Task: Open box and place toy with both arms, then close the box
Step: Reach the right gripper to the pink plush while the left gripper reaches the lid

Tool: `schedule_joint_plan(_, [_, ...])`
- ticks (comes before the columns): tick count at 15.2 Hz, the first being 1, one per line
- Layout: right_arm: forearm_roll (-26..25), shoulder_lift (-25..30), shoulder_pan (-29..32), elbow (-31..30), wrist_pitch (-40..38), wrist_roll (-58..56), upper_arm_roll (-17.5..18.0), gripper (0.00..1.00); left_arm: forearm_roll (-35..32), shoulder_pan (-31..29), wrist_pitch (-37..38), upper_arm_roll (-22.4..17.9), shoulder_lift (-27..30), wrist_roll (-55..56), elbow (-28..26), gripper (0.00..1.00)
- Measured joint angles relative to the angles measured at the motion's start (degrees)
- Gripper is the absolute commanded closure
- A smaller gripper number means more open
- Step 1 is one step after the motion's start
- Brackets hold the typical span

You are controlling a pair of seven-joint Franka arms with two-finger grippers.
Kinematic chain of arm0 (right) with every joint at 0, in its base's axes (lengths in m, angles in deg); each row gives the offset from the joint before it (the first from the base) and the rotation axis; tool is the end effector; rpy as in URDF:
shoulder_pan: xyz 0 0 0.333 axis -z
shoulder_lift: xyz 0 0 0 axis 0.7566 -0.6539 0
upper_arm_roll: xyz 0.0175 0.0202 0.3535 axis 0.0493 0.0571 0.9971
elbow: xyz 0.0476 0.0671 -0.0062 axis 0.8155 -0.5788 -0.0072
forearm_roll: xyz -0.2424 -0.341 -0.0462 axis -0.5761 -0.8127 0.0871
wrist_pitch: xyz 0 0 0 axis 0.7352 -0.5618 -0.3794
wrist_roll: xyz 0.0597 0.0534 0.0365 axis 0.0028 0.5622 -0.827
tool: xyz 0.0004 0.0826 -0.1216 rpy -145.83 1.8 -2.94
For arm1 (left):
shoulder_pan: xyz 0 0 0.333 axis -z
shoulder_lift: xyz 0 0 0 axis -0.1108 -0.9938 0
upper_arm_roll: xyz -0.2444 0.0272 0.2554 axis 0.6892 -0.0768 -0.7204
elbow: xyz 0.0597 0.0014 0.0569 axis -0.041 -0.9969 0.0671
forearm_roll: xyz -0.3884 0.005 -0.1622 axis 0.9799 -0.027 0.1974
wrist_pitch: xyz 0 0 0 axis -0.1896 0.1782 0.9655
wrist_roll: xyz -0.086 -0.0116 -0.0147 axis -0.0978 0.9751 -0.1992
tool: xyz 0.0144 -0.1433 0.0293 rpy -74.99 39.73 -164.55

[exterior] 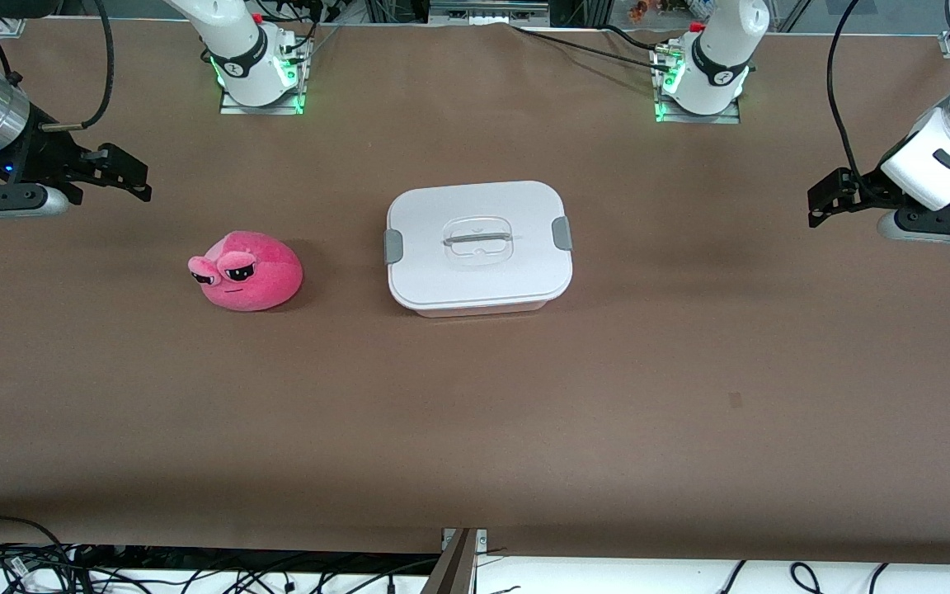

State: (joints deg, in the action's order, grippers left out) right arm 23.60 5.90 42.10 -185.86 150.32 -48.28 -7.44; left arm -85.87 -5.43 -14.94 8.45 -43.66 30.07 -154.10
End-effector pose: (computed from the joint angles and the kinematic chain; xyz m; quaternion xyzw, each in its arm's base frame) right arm 0.5697 0.0546 0.5852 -0.9994 -0.0220 0.0237 0.0131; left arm 0.5857 -0.0347 0.5775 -0.9990 0.0421 0.0045 0.0168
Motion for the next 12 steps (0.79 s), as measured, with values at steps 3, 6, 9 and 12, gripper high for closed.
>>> schedule_joint_plan(3, [0.0, 0.0, 0.0, 0.0, 0.0, 0.0, 0.0, 0.00, 0.0, 0.0, 0.0, 0.0, 0.0, 0.0, 0.0, 0.00])
schedule_joint_plan(6, [0.0, 0.0, 0.0, -0.1, -0.1, 0.0, 0.0, 0.00, 0.0, 0.0, 0.3, 0.0, 0.0, 0.0, 0.0, 0.00])
schedule_joint_plan(9, [0.0, 0.0, 0.0, -0.7, -0.4, 0.0, 0.0, 0.00, 1.4, 0.0, 5.0, 0.1, -0.1, 0.0, 0.1, 0.00])
schedule_joint_plan(12, [0.1, 0.1, 0.0, -4.5, 1.3, 0.0, 0.2, 0.00, 7.5, 0.7, 10.3, 0.6, -0.6, -0.9, 0.1, 0.00])
